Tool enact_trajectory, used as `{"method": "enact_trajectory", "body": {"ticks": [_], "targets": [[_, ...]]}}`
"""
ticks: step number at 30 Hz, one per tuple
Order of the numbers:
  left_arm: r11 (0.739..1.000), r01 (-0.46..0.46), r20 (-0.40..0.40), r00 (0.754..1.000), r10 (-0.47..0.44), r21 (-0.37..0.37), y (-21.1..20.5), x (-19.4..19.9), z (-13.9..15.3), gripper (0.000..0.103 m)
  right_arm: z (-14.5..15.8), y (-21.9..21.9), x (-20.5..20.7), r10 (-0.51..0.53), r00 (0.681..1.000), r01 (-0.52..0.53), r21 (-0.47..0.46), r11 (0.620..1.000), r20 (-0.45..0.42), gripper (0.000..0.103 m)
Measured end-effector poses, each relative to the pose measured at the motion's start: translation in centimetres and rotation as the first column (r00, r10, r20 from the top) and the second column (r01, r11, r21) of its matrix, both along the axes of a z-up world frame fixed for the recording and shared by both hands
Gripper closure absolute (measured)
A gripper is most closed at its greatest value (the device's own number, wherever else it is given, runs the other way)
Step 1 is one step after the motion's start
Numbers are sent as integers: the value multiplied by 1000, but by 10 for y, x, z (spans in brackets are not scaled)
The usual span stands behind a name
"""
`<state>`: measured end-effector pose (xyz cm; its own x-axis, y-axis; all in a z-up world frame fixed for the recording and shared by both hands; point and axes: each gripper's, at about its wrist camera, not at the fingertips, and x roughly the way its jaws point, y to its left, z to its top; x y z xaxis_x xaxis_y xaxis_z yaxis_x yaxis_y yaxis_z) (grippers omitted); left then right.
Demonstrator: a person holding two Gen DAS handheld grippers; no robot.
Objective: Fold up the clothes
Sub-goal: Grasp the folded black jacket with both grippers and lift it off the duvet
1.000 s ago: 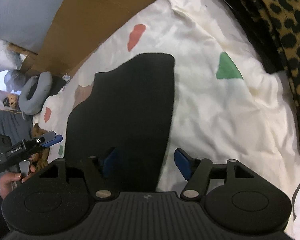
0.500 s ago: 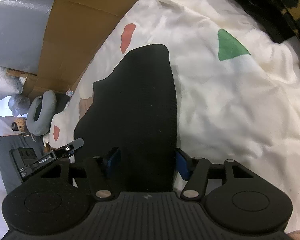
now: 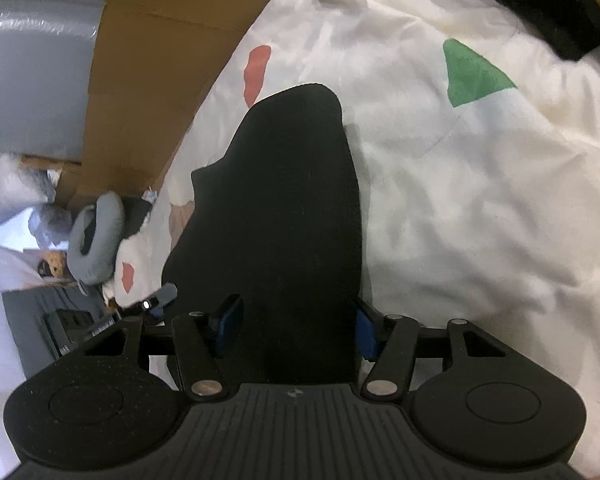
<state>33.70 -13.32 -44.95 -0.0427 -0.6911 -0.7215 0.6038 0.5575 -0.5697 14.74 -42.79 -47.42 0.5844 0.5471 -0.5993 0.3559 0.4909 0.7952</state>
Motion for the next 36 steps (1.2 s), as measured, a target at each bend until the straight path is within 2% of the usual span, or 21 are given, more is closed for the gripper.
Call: {"method": "enact_trajectory", "body": {"ticks": [2, 5, 6, 9, 12, 14, 17, 19, 20, 21, 22, 23, 28, 29, 31, 32, 33, 34, 35, 36], "targets": [[1000, 5, -32, 999, -6, -16, -2, 1, -5, 50, -4, 1, 4, -2, 1000, 2, 11, 1000, 1, 44], [1000, 6, -37, 999, -7, -27, -2, 0, -2, 60, -6, 1, 11, 6, 1000, -6, 4, 1000, -19, 70], [1000, 5, -33, 999, -6, -29, -2, -1, 1, 66, -7, 1, 13, 8, 1000, -8, -1, 1000, -28, 84], [999, 2, -21, 1000, -3, -34, -1, -3, 9, 76, -2, 0, 14, 26, 999, -27, -19, 999, -18, 94], [999, 1, -19, 1000, -2, -35, -2, -4, 15, 77, 7, -2, 12, 25, 1000, -25, -20, 999, 7, 94], [1000, 4, -27, 1000, -5, -14, -4, -1, 13, 73, 9, -3, 11, 26, 1000, -26, -15, 1000, 15, 94], [1000, 6, -64, 998, -7, -17, -6, 5, 6, 57, 8, -2, 11, 26, 1000, -26, -10, 1000, 14, 91], [1000, 6, -93, 996, -8, -25, -7, 8, 0, 37, 6, -2, 10, 22, 1000, -22, -9, 1000, 10, 89], [1000, 6, -108, 994, -9, -29, -8, 10, -3, 34, 5, -3, 10, 19, 1000, -19, -1, 1000, 14, 86], [999, 6, -123, 992, -10, -33, -9, 12, -6, 32, 4, -3, 10, 16, 1000, -16, 8, 1000, 20, 71], [999, 6, -137, 990, -10, -37, -9, 14, -9, 32, 3, -2, 10, 11, 999, -11, 21, 1000, 32, 57], [999, 4, -150, 989, -11, -46, -10, 16, -12, 32, 2, -1, 11, 7, 999, -9, 30, 1000, 41, 56], [993, 7, -217, 976, -33, -119, -15, 25, -23, 34, -7, 5, 20, 9, 999, -11, 31, 999, 51, 56], [992, 15, -235, 971, -45, -129, -17, 27, -25, 37, -9, 6, 21, 9, 999, -11, 34, 999, 51, 56], [992, 48, -266, 961, -79, -118, -24, 27, -30, 49, -13, 7, 22, 5, 999, -7, 48, 999, 52, 56], [992, 57, -268, 960, -86, -113, -26, 26, -31, 49, -14, 8, 23, 3, 999, -6, 54, 998, 51, 56], [992, 63, -270, 959, -90, -106, -28, 25, -32, 51, -15, 10, 24, 3, 999, -6, 56, 998, 49, 56], [993, 63, -274, 958, -87, -96, -28, 26, -33, 59, -16, 11, 26, 6, 999, -8, 49, 999, 43, 56], [994, 63, -277, 957, -84, -85, -29, 26, -34, 61, -16, 13, 28, 9, 999, -10, 43, 999, 37, 58], [995, 63, -277, 958, -81, -75, -29, 26, -34, 63, -16, 15, 29, 12, 999, -13, 36, 999, 31, 72]]}}
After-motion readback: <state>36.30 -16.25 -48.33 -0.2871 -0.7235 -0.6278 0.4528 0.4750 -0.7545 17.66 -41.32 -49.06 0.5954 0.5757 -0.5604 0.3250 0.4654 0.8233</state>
